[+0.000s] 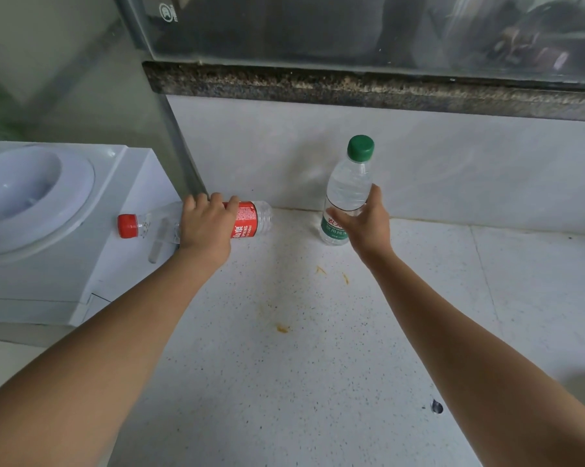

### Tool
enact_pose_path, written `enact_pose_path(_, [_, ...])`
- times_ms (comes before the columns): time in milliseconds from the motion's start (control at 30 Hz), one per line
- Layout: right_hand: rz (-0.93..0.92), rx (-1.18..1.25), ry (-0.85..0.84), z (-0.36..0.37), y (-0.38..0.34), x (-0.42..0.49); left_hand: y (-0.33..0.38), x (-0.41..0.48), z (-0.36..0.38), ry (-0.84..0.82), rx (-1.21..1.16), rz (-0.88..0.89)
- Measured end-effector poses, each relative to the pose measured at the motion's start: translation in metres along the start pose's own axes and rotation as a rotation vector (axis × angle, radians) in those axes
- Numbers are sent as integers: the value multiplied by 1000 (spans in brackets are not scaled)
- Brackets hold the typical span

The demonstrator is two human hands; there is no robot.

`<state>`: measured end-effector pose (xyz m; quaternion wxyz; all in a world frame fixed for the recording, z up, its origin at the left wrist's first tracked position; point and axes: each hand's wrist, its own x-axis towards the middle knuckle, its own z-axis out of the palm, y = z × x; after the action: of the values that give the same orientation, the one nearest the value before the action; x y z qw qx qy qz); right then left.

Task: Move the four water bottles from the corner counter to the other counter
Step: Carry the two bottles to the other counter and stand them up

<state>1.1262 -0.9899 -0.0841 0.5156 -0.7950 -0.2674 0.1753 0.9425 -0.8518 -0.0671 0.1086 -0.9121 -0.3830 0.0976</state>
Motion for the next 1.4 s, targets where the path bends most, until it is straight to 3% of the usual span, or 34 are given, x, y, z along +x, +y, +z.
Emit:
enact_pose_path(167, [20,-66,-92,1,14,-8,2,3,1,21,-21,29])
enact_pose_path(300, [137,-425,-238,3,46,-32,3,6,0,37,-9,43])
enact_pose_path(500, [-20,-828,-503,3,62,-49,12,18,-5,15,41,92])
enact_pose_path(933, [-25,-925,-546,5,67,-55,37,43,-26,-51,367,158])
enact_pose_path(1400, [-13,-941,-584,5,66,-54,74,46,-47,6,892,466])
